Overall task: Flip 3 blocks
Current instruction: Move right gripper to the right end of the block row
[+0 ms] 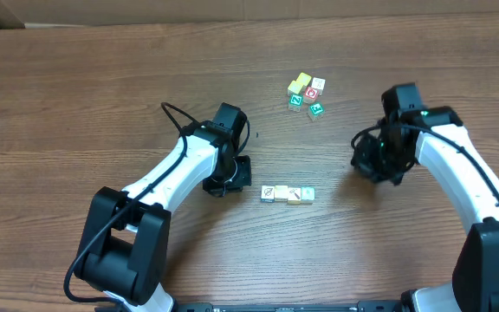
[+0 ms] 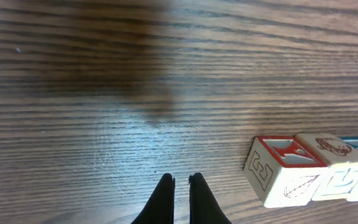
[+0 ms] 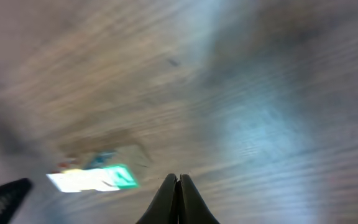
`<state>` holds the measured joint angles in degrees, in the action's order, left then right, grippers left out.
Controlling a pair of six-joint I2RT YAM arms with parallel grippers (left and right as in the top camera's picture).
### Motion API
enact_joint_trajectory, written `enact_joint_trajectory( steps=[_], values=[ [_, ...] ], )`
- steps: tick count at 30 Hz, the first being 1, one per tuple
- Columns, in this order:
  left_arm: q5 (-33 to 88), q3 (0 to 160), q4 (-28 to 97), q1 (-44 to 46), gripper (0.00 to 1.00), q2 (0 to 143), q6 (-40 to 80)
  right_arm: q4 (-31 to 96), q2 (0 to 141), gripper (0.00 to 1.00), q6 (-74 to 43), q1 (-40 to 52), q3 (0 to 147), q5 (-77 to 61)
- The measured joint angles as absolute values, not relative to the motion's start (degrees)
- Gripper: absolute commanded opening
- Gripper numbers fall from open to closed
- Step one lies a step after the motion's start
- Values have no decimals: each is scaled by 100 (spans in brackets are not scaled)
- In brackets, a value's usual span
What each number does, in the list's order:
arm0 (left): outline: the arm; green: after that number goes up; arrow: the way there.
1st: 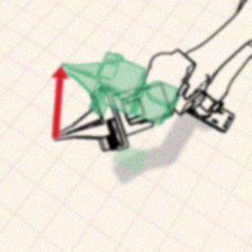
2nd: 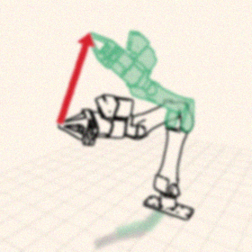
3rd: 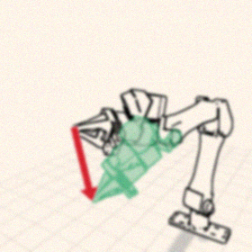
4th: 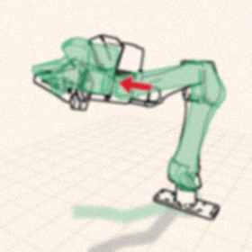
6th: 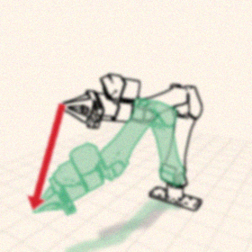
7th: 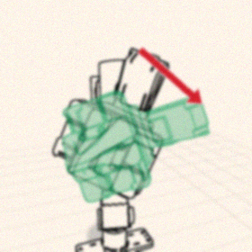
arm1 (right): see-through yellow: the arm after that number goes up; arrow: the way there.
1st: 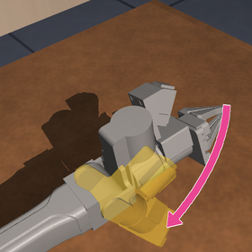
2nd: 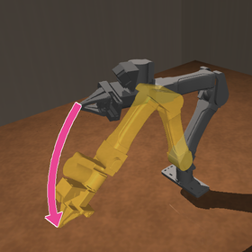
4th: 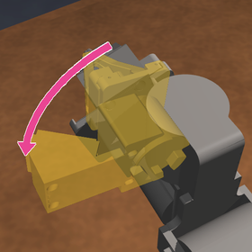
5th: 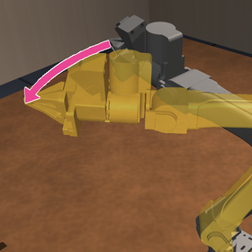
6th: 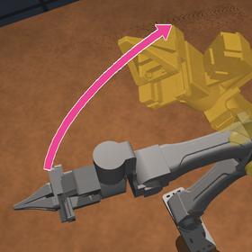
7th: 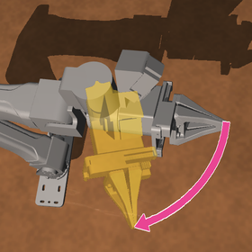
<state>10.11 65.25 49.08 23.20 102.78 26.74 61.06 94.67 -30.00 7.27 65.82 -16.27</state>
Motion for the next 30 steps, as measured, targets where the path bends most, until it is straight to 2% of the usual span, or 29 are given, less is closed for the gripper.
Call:
enact_joint_trajectory(
  steps=[9,30],
  values=[
    [919,6523,4836,2440,4,10278,2672,5092,9467,4,-3002,755,5146,-1669],
    [744,6066,4344,2580,4,10294,3218,3953,9432,4,-3301,871,4571,-1868]
  ],
)
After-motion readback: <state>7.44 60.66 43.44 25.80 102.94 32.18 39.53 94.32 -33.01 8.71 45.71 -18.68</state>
